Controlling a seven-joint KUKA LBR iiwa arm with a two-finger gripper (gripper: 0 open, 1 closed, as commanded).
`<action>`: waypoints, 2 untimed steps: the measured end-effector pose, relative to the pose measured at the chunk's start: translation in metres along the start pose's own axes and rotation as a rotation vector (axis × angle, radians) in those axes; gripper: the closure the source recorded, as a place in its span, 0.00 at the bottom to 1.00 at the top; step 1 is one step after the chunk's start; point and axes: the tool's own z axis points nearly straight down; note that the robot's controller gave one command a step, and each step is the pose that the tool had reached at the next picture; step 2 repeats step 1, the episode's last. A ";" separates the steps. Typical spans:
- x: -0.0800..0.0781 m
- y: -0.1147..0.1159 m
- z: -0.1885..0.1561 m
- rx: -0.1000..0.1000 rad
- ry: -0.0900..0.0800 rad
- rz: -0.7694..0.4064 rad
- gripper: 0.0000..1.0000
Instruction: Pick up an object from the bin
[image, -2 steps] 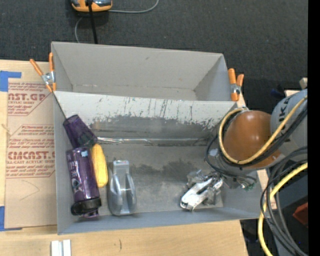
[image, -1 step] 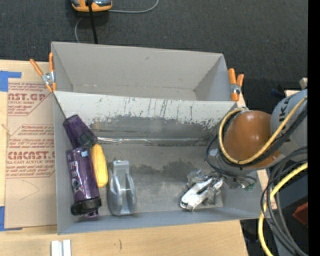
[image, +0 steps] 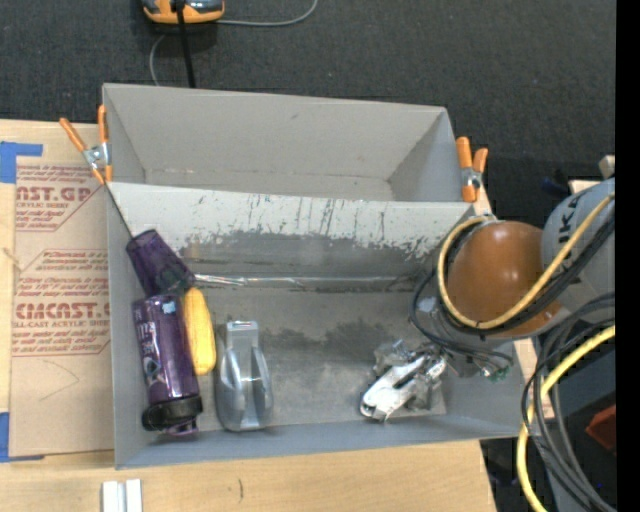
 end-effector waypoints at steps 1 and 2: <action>0.000 0.000 0.000 0.000 0.000 0.000 1.00; 0.000 0.000 0.000 0.000 0.000 0.000 1.00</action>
Offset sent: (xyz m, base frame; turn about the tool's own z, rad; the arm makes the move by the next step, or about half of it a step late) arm 0.0000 0.0000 0.0000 0.0000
